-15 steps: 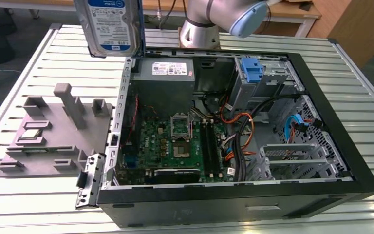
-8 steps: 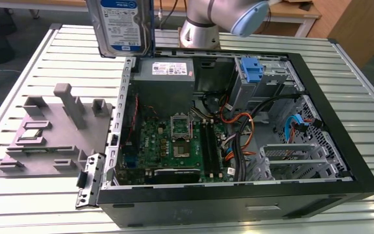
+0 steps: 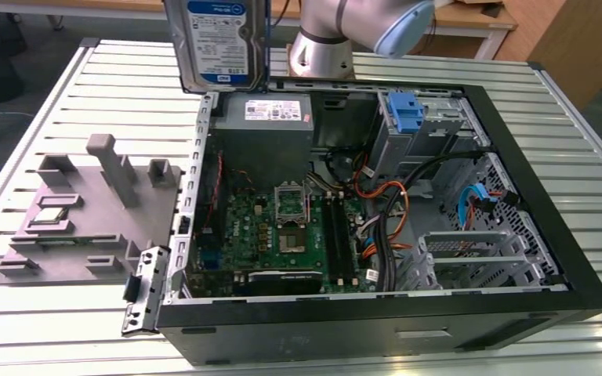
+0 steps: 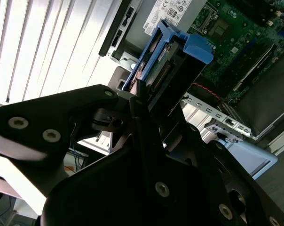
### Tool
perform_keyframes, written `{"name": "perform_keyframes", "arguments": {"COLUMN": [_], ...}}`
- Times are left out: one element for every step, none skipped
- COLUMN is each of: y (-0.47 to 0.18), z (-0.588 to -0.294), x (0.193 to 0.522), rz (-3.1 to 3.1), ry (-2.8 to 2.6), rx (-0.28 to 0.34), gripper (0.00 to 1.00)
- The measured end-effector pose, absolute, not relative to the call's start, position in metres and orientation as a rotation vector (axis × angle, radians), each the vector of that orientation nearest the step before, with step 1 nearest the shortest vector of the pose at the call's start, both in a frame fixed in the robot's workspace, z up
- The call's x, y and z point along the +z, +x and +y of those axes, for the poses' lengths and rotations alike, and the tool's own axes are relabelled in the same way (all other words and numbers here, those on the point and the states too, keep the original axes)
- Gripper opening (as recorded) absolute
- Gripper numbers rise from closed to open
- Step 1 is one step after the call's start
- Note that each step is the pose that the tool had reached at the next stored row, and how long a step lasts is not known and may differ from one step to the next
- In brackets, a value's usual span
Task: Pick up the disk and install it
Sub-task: 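Pick up the disk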
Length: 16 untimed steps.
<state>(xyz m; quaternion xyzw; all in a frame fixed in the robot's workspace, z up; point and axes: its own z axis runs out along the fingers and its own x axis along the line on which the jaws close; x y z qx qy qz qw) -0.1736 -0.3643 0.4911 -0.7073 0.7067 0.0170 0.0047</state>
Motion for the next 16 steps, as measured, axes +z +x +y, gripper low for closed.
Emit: {"name": "perform_keyframes", "arguments": {"y": [-0.170,-0.167,-0.164,-0.161,-0.158,-0.155,-0.153,-0.150,-0.147,-0.145,-0.142,-0.140,-0.138,-0.135,-0.133,-0.130], "z": [-0.364,-0.364,-0.364,-0.364,-0.364,-0.364,-0.364,-0.364,-0.364,-0.364,-0.364,-0.364,-0.364,-0.364,-0.364,-0.364], "x": [0.491,0.491,0.491,0.491,0.491,0.491,0.491,0.491,0.491,0.491,0.491,0.491,0.491,0.491,0.491,0.490], "rz": [2.214,2.214,2.214,2.214,2.214,2.214,2.214,2.214,2.214,2.214,2.214,2.214,2.214,2.214,2.214,2.214], "ry": [-2.215,-2.215,-2.215,-2.215,-2.215,-2.215,-2.215,-2.215,-2.215,-2.215,-2.215,-2.215,-2.215,-2.215,-2.215,-2.215], "rx": [0.053,0.053,0.053,0.053,0.053,0.053,0.053,0.053,0.053,0.053,0.053,0.053,0.053,0.053,0.053,0.053], "gripper": [0.35,0.35,0.35,0.35,0.35,0.35,0.35,0.35,0.35,0.35,0.35,0.35,0.35,0.35,0.35,0.35]}}
